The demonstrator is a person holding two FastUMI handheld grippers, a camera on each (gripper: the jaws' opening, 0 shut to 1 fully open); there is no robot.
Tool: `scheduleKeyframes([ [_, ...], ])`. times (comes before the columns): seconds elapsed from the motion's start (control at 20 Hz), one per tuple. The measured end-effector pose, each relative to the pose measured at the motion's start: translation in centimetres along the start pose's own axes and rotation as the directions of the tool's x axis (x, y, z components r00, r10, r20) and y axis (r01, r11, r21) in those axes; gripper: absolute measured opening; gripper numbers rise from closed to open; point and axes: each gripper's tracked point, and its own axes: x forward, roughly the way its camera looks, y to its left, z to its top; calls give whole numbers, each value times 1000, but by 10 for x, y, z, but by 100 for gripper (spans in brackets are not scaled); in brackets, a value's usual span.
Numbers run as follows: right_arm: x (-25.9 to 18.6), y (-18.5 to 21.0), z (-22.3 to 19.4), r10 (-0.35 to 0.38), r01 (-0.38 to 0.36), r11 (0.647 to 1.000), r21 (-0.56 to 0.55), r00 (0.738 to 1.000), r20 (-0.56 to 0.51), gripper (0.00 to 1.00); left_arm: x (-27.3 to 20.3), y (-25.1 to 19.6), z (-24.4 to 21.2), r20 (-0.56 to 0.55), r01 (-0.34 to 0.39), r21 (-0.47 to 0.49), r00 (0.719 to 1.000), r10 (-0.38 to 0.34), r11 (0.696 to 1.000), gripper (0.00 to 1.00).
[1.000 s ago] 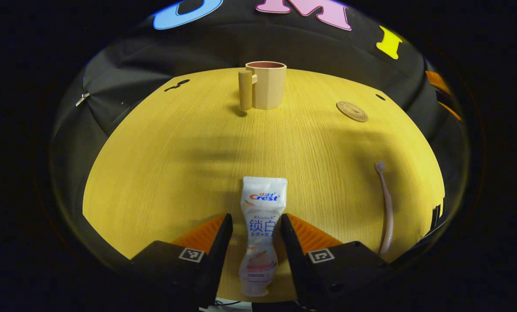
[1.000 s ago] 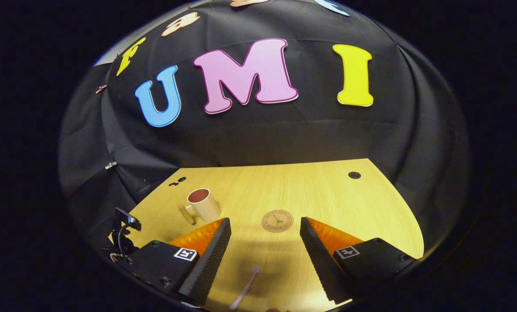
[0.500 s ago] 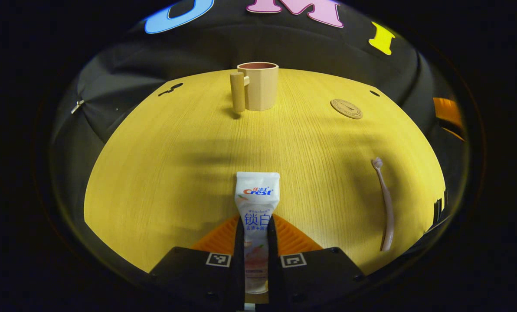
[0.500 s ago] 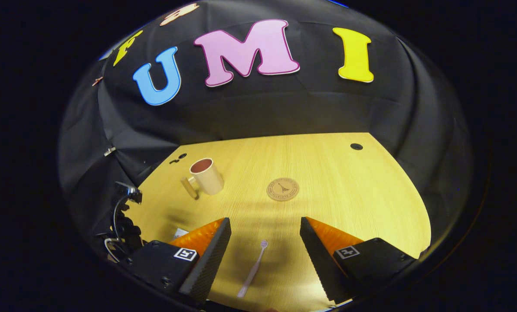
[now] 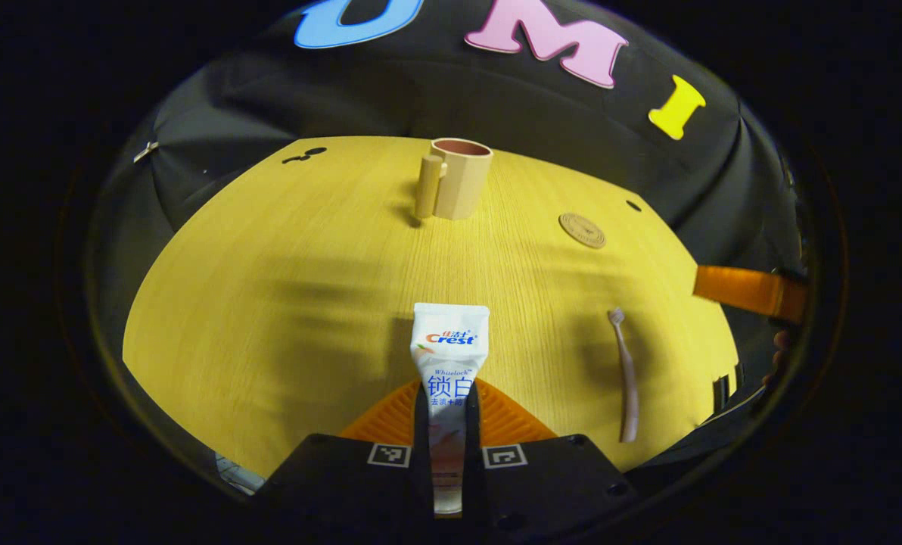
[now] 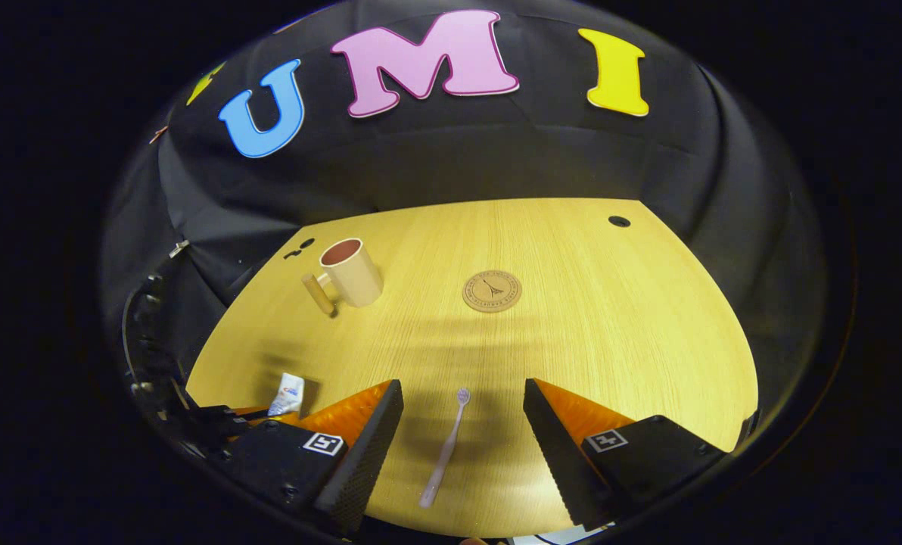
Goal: Put the toothbrush and toothpaste on the desktop into the cup, then pick up the cup and place it on the coaster on the desktop.
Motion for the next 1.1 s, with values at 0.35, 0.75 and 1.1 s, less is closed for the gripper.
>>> scheduleKeyframes([
  [0.35,11,15,-42,-64,69,997,27,988,-140,99,-50,26,-1,48,5,13,999,-5,1000,20],
  [0.75,29,12,-79,-208,204,978,-43,958,-198,99,-73,45,-37,58,36,110,997,-43,993,20],
  [1.1,34,4,-100,-272,288,957,17,920,-283,97,-90,63,-60,44,73,95,996,-78,993,20],
])
